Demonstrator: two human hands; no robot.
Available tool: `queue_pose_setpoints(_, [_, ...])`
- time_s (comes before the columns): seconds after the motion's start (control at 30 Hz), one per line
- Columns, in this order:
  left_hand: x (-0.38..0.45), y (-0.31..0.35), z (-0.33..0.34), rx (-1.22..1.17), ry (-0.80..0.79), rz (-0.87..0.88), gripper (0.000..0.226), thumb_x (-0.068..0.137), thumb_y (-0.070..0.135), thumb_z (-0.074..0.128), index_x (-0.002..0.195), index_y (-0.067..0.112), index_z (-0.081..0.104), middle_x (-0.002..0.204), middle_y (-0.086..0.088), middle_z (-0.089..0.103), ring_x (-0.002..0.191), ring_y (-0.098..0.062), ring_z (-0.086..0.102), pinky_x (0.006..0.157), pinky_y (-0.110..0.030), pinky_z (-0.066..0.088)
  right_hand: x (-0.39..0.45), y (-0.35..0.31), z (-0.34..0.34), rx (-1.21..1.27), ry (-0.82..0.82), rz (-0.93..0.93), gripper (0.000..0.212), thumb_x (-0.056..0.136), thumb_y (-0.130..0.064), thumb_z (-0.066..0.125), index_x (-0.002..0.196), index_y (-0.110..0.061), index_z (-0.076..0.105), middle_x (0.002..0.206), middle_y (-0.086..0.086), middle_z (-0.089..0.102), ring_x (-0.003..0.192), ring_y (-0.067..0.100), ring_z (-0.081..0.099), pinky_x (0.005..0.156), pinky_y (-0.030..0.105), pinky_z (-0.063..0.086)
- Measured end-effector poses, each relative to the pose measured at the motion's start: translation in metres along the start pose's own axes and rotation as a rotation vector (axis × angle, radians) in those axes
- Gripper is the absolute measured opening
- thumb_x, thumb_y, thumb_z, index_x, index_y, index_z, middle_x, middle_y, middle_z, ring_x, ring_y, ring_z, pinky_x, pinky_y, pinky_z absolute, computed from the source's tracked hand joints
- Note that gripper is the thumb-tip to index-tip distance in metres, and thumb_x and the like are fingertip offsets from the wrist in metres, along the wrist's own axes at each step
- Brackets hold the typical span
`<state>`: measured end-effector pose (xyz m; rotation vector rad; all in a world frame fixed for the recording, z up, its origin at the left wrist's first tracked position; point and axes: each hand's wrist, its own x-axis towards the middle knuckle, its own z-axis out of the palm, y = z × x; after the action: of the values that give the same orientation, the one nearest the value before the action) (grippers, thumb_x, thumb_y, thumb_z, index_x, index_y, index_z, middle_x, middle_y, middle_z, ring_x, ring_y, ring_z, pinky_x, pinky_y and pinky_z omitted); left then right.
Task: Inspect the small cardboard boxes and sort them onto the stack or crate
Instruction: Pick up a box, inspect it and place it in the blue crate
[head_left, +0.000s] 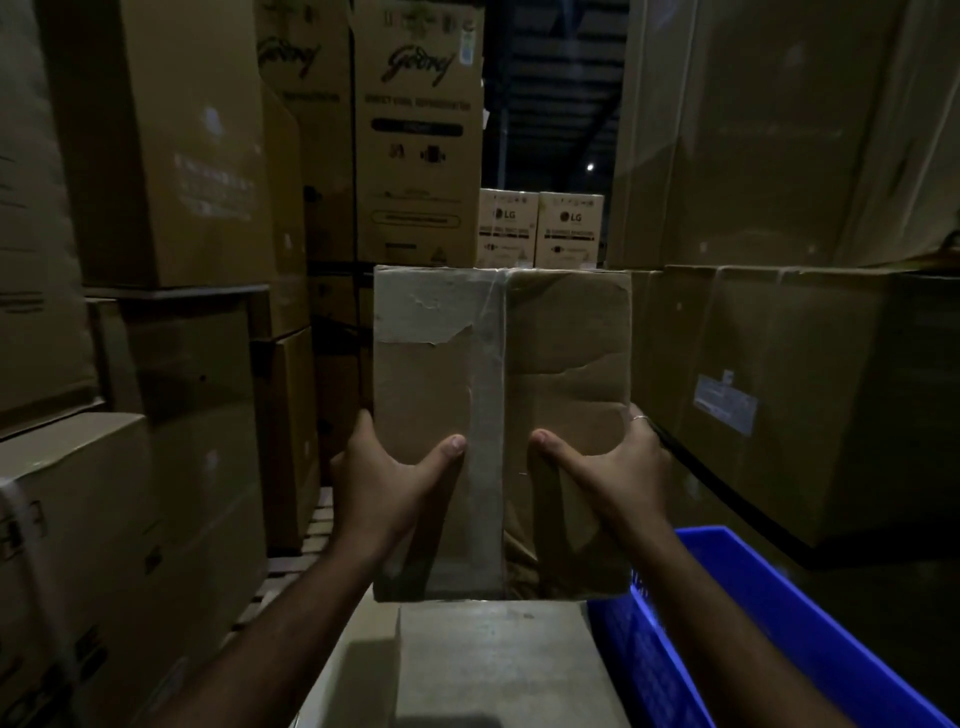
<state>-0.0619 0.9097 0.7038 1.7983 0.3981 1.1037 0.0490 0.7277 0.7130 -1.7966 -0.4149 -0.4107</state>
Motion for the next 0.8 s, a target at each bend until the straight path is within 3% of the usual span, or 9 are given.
queue_pose_setpoints(0.13, [0.001, 0.005, 0.003, 0.019, -0.023, -0.015, 0.117, 0.047, 0.081, 0.075, 0.141, 0.018, 0.046, 0.135, -0.005, 0.057, 0.127, -0.029, 0.052, 0.096, -0.052, 0.052, 0.0, -0.006, -0.008, -0.066, 0.024, -0.006, 0.114, 0.063, -0.059, 0.085, 0.154, -0.015, 0.032, 0.15, 0.013, 0.046, 0.139, 0.03, 0.043, 0.104, 0.041, 0.043])
queue_pose_setpoints(0.2, [0.006, 0.01, 0.0, 0.001, -0.035, -0.012, 0.107, 0.049, 0.071, 0.079, 0.136, 0.015, 0.05, 0.129, -0.003, 0.06, 0.12, -0.024, 0.057, 0.093, -0.042, 0.052, -0.001, -0.008, -0.014, -0.026, -0.039, 0.025, 0.109, 0.063, -0.066, 0.081, 0.151, -0.022, 0.035, 0.147, 0.01, 0.05, 0.135, 0.029, 0.048, 0.104, 0.042, 0.047])
queue_pose_setpoints(0.3, [0.014, 0.013, -0.007, -0.051, -0.035, -0.02, 0.094, 0.053, 0.056, 0.079, 0.133, 0.014, 0.053, 0.126, -0.004, 0.062, 0.116, -0.024, 0.06, 0.092, -0.042, 0.054, 0.005, -0.005, -0.032, 0.427, -0.224, 0.119, 0.076, 0.075, -0.076, 0.063, 0.132, -0.027, 0.057, 0.128, 0.007, 0.067, 0.118, 0.029, 0.064, 0.096, 0.052, 0.054])
queue_pose_setpoints(0.37, [0.019, 0.011, -0.012, -0.111, -0.03, -0.027, 0.094, 0.058, 0.051, 0.079, 0.138, 0.012, 0.049, 0.131, -0.008, 0.06, 0.12, -0.027, 0.058, 0.096, -0.05, 0.053, 0.011, -0.008, -0.047, 0.601, -0.292, 0.118, 0.033, 0.099, -0.043, 0.051, 0.12, -0.023, 0.067, 0.114, 0.005, 0.075, 0.108, 0.026, 0.07, 0.091, 0.047, 0.056])
queue_pose_setpoints(0.43, [0.022, 0.008, -0.015, -0.193, -0.016, -0.047, 0.091, 0.062, 0.049, 0.078, 0.14, 0.012, 0.047, 0.133, -0.007, 0.058, 0.12, -0.028, 0.057, 0.096, -0.052, 0.053, 0.014, -0.009, -0.055, 0.574, -0.294, 0.054, 0.023, 0.098, -0.012, 0.056, 0.116, -0.021, 0.068, 0.108, -0.003, 0.076, 0.107, 0.018, 0.071, 0.089, 0.038, 0.059])
queue_pose_setpoints(0.53, [0.022, 0.003, -0.01, -0.286, -0.011, -0.104, 0.107, 0.061, 0.057, 0.081, 0.149, 0.014, 0.038, 0.143, -0.01, 0.051, 0.129, -0.033, 0.052, 0.1, -0.054, 0.049, 0.018, -0.008, -0.055, 0.581, -0.234, 0.01, 0.061, 0.071, -0.016, 0.081, 0.127, -0.022, 0.056, 0.12, -0.01, 0.069, 0.111, 0.017, 0.067, 0.085, 0.032, 0.059])
queue_pose_setpoints(0.63, [0.019, -0.003, -0.001, -0.316, -0.002, -0.163, 0.134, 0.051, 0.071, 0.08, 0.158, 0.021, 0.017, 0.16, -0.011, 0.028, 0.144, -0.035, 0.032, 0.112, -0.056, 0.036, 0.024, -0.006, -0.06, 0.481, -0.3, 0.108, 0.13, 0.038, -0.039, 0.094, 0.15, -0.039, 0.028, 0.149, -0.002, 0.042, 0.129, 0.027, 0.049, 0.1, 0.05, 0.048])
queue_pose_setpoints(0.73, [0.024, -0.001, 0.013, -0.258, -0.057, -0.147, 0.146, 0.039, 0.091, 0.066, 0.156, 0.027, 0.008, 0.159, -0.011, 0.029, 0.139, -0.034, 0.038, 0.112, -0.056, 0.035, 0.025, -0.007, -0.065, 0.4, -0.346, 0.099, 0.128, 0.04, -0.039, 0.092, 0.151, -0.032, 0.03, 0.142, 0.004, 0.052, 0.119, 0.023, 0.057, 0.094, 0.044, 0.053])
queue_pose_setpoints(0.8, [0.019, 0.009, 0.027, -0.177, -0.133, -0.1, 0.116, 0.062, 0.091, 0.05, 0.152, 0.028, 0.013, 0.151, -0.007, 0.04, 0.132, -0.024, 0.048, 0.11, -0.038, 0.039, 0.019, -0.006, -0.06, 0.323, -0.268, 0.045, 0.114, 0.045, -0.042, 0.095, 0.144, -0.026, 0.041, 0.127, -0.003, 0.061, 0.11, 0.014, 0.062, 0.091, 0.036, 0.054])
